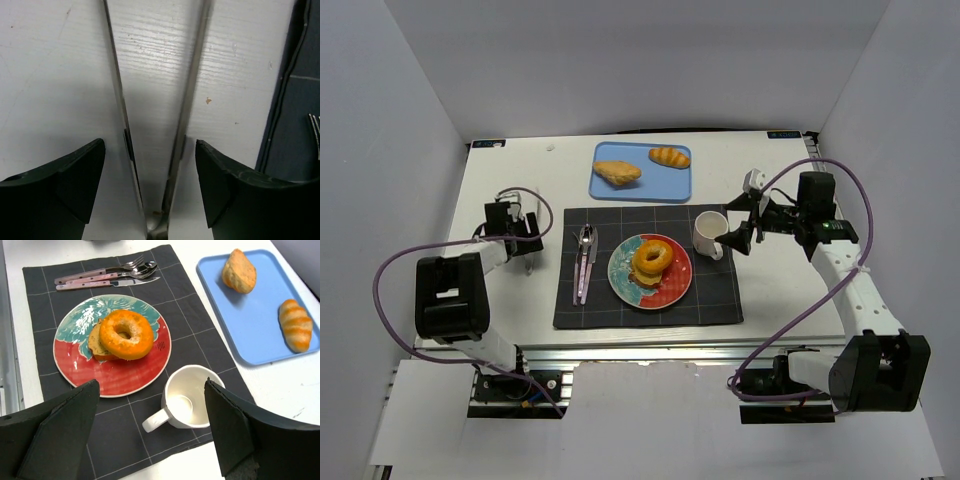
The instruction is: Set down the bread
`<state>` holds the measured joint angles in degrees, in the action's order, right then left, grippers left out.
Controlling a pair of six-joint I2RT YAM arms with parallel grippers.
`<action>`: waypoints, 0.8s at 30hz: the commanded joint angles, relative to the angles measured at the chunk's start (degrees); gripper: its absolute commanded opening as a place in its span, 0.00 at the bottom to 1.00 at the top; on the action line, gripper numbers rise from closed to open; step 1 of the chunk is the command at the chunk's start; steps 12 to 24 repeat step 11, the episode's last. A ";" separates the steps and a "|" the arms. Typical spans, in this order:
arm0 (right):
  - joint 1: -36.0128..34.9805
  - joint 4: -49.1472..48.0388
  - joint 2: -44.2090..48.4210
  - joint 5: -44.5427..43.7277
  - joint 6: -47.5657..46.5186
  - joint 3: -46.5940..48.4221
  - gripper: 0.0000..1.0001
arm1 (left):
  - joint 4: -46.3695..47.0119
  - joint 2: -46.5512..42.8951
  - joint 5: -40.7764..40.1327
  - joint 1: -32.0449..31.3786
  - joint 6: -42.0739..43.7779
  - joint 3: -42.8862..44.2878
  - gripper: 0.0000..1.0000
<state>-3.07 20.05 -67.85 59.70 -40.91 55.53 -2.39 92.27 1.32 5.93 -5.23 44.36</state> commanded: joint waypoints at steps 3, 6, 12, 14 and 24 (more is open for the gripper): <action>0.26 -5.59 -1.05 -8.32 11.67 3.36 0.89 | -3.13 -6.13 1.14 0.92 -1.35 -0.42 0.88; 0.26 -10.04 -0.70 -24.38 31.03 4.40 0.89 | -5.50 -12.62 1.05 0.83 -2.50 0.03 0.94; 0.17 -9.32 -0.88 -30.97 33.61 6.44 0.90 | -8.24 -26.84 2.71 0.92 -6.09 0.73 0.95; 0.17 -9.32 -0.88 -30.97 33.61 6.44 0.90 | -8.24 -26.84 2.71 0.92 -6.09 0.73 0.95; 0.17 -9.32 -0.88 -30.97 33.61 6.44 0.90 | -8.24 -26.84 2.71 0.92 -6.09 0.73 0.95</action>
